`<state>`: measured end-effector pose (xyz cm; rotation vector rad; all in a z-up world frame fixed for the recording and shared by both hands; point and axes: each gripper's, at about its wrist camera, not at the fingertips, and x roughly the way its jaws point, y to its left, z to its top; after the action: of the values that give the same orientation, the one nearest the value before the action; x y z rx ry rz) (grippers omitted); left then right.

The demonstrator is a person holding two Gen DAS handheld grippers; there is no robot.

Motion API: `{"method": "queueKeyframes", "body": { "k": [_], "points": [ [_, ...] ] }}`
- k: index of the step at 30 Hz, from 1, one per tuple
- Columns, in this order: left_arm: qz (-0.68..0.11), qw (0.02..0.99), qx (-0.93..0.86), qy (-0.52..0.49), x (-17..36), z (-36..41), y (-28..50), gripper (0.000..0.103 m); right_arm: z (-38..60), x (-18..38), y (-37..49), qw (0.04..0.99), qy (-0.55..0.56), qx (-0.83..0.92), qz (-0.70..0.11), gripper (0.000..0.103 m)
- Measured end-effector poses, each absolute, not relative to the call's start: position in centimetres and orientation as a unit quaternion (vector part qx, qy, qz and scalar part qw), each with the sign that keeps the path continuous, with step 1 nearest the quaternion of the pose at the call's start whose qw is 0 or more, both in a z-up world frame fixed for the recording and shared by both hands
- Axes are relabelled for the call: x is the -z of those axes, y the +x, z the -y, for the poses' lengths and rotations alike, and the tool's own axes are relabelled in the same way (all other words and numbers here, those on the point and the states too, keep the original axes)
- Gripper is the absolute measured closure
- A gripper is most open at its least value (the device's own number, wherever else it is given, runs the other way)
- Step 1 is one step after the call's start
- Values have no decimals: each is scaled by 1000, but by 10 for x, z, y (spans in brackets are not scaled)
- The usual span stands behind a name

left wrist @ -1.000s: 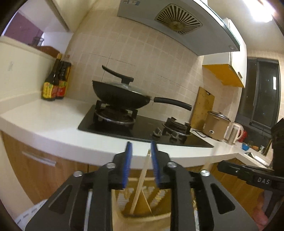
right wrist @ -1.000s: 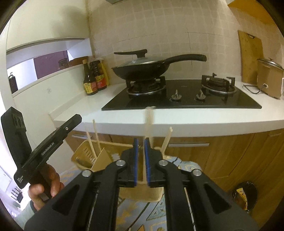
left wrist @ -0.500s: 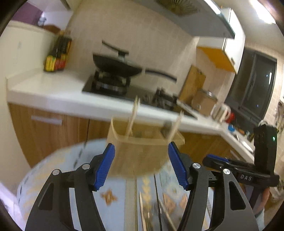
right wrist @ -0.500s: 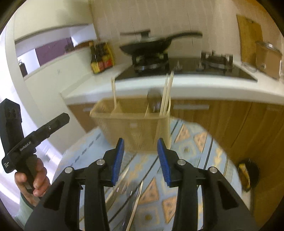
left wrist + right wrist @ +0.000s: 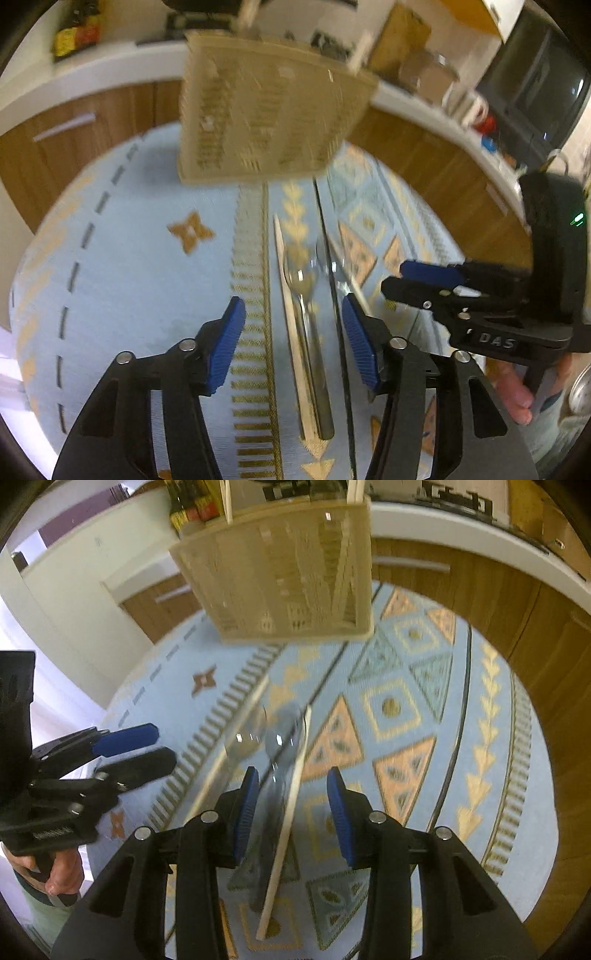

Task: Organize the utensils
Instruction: 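Move both open tools back down toward the remaining utensils, then grasp a clear spoon with the right tool while the left grasps another spoon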

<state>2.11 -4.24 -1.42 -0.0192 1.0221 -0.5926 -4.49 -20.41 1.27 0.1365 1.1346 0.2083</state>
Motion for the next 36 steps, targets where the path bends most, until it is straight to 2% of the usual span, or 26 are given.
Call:
{"method": "queueKeyframes", "body": {
  "k": [4, 7, 10, 11, 14, 16, 21, 24, 36],
  "points": [
    [-501, 823, 263, 55, 33, 73, 20, 66, 212, -7, -48, 831, 73, -85, -545, 69],
    [-499, 826, 239, 104, 40, 93, 19, 68, 219, -9, -49, 830, 78, -82, -546, 69],
    [-498, 828, 224, 128, 45, 104, 20, 79, 221, -11, -51, 831, 76, -82, -545, 70],
    [-493, 832, 216, 135, 46, 106, 21, 87, 222, -11, -52, 830, 77, -83, -546, 69],
    [-492, 835, 219, 111, 44, 101, 24, 101, 221, -9, -50, 825, 84, -92, -551, 69],
    [-496, 833, 232, 75, 41, 94, 27, 102, 217, -7, -50, 823, 83, -99, -552, 70],
    [-497, 831, 250, -2, 35, 68, 33, 102, 193, 1, -46, 819, 59, -117, -559, 82],
    [-495, 831, 254, -23, 32, 55, 32, 102, 181, 7, -40, 814, 54, -125, -564, 86],
    [-475, 840, 258, -51, 27, 29, 28, 102, 154, 16, -22, 807, 2, -84, -585, 88]
  ]
}}
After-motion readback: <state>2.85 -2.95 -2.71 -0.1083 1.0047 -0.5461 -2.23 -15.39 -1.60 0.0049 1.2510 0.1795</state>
